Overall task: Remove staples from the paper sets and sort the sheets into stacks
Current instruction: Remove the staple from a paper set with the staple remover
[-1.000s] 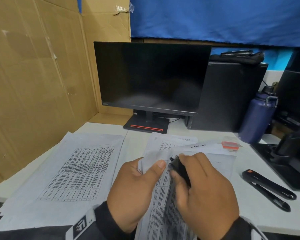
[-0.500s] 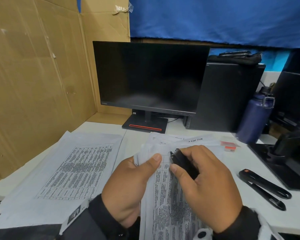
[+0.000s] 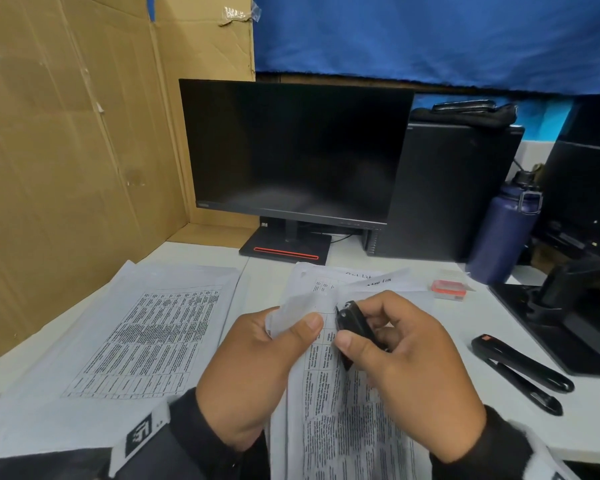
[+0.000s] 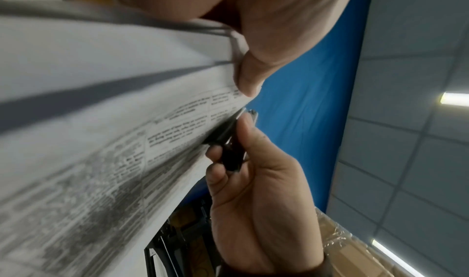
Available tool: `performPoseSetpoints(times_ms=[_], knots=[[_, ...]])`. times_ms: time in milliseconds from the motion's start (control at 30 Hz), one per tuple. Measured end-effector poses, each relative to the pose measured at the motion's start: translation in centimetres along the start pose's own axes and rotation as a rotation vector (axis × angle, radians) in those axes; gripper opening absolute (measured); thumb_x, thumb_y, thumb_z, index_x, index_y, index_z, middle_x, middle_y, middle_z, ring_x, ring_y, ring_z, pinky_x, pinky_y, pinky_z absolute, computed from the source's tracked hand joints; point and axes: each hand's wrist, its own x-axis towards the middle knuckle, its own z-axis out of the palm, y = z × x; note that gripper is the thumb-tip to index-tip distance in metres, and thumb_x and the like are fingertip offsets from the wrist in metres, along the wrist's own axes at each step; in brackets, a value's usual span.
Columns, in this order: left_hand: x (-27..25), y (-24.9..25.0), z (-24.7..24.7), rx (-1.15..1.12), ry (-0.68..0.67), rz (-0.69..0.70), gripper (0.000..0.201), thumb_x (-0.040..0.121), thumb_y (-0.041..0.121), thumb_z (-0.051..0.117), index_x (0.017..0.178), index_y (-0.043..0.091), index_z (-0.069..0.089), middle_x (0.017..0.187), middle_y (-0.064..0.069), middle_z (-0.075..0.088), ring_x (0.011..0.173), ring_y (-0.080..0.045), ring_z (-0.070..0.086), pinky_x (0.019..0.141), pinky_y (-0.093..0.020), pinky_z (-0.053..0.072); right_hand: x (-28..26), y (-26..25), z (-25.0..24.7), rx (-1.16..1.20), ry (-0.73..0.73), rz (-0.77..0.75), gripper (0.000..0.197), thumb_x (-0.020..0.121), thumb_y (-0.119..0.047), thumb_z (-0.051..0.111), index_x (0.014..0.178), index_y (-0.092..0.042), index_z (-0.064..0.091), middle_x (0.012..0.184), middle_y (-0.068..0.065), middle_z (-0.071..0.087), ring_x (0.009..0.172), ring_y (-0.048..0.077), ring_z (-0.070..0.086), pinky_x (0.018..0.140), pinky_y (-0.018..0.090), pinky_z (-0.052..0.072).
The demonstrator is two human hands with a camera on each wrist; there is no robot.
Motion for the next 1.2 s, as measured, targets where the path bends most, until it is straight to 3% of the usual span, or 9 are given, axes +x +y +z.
performPoseSetpoints(times_ms=[167, 333, 500, 633, 800, 900, 1033, 1100, 1200], knots=[[0.1, -0.1, -0.1, 0.003, 0.000, -0.009, 0.019, 0.081, 0.023, 0.068, 0.093, 0.020, 0.084, 0.100, -0.015, 0.080, 0.098, -0.032, 0.077, 0.097, -0.051, 0.057, -0.8, 0.3, 0.4, -0.577, 0.188, -0.351, 0.024, 0.082, -0.037, 0.070, 0.099, -0.035, 0.054, 0.088, -0.014, 0.056, 0.073, 0.013, 0.058, 0.056, 0.034, 0.052], [0.2, -0.2, -0.3, 0.057, -0.008, 0.017, 0.019, 0.084, 0.023, 0.067, 0.095, 0.022, 0.083, 0.100, -0.014, 0.080, 0.098, -0.032, 0.077, 0.099, -0.056, 0.055, -0.7, 0.4, 0.3, -0.660, 0.226, -0.404, 0.024, 0.081, -0.040, 0.068, 0.098, -0.036, 0.053, 0.086, -0.012, 0.055, 0.070, 0.014, 0.057, 0.052, 0.033, 0.051], [0.0, 0.3, -0.2, 0.141, -0.034, 0.065, 0.019, 0.087, 0.027, 0.066, 0.095, 0.028, 0.083, 0.096, -0.007, 0.081, 0.093, -0.025, 0.078, 0.097, -0.053, 0.057, -0.5, 0.3, 0.7, 0.045, 0.064, 0.015, 0.021, 0.078, -0.023, 0.083, 0.088, -0.032, 0.067, 0.080, -0.008, 0.071, 0.074, 0.014, 0.070, 0.066, 0.035, 0.053], [-0.1, 0.4, -0.2, 0.145, -0.036, 0.082, 0.016, 0.087, 0.031, 0.070, 0.096, 0.028, 0.083, 0.098, -0.008, 0.081, 0.097, -0.029, 0.077, 0.100, -0.056, 0.055, -0.8, 1.0, 0.8, -0.298, 0.190, -0.212, 0.023, 0.082, -0.032, 0.079, 0.094, -0.036, 0.061, 0.088, -0.013, 0.063, 0.082, 0.008, 0.061, 0.070, 0.025, 0.048], [-0.5, 0.6, 0.0, 0.142, -0.033, 0.173, 0.015, 0.092, 0.030, 0.070, 0.101, 0.027, 0.082, 0.102, -0.007, 0.081, 0.102, -0.028, 0.076, 0.098, -0.050, 0.056, -0.8, 0.3, 0.5, -0.479, 0.286, -0.439, 0.025, 0.081, -0.031, 0.072, 0.102, -0.036, 0.059, 0.085, -0.011, 0.053, 0.076, 0.010, 0.052, 0.062, 0.027, 0.042], [-0.8, 1.0, 0.1, 0.198, -0.051, 0.231, 0.017, 0.093, 0.032, 0.066, 0.096, 0.026, 0.082, 0.096, -0.010, 0.080, 0.097, -0.034, 0.075, 0.092, -0.052, 0.059, -0.6, 0.3, 0.5, -0.349, 0.246, -0.364, 0.020, 0.081, -0.030, 0.075, 0.096, -0.033, 0.062, 0.085, -0.012, 0.058, 0.078, 0.008, 0.057, 0.066, 0.026, 0.047], [-0.7, 1.2, -0.1, 0.256, -0.076, 0.236, 0.019, 0.098, 0.025, 0.063, 0.091, 0.025, 0.082, 0.091, -0.009, 0.080, 0.089, -0.027, 0.076, 0.085, -0.045, 0.061, -0.5, -0.2, 0.7, 0.229, 0.043, -0.056, 0.023, 0.081, -0.010, 0.082, 0.085, -0.028, 0.068, 0.083, 0.005, 0.074, 0.075, 0.021, 0.071, 0.065, 0.035, 0.053], [-0.7, 1.3, 0.0, 0.275, -0.094, 0.241, 0.024, 0.098, 0.022, 0.059, 0.092, 0.029, 0.082, 0.091, -0.005, 0.081, 0.087, -0.019, 0.077, 0.081, -0.034, 0.061, -0.6, -0.1, 0.9, 0.259, 0.035, -0.027, 0.024, 0.080, -0.009, 0.082, 0.083, -0.029, 0.068, 0.082, 0.006, 0.075, 0.074, 0.023, 0.072, 0.063, 0.035, 0.052], [-0.7, 1.2, 0.0, 0.267, -0.095, 0.227, 0.026, 0.099, 0.020, 0.059, 0.097, 0.032, 0.082, 0.095, 0.000, 0.082, 0.094, -0.017, 0.077, 0.086, -0.035, 0.059, -0.8, 0.7, 1.0, 0.067, 0.141, -0.140, 0.023, 0.080, -0.016, 0.084, 0.090, -0.028, 0.068, 0.086, -0.001, 0.072, 0.083, 0.019, 0.069, 0.074, 0.038, 0.055]])
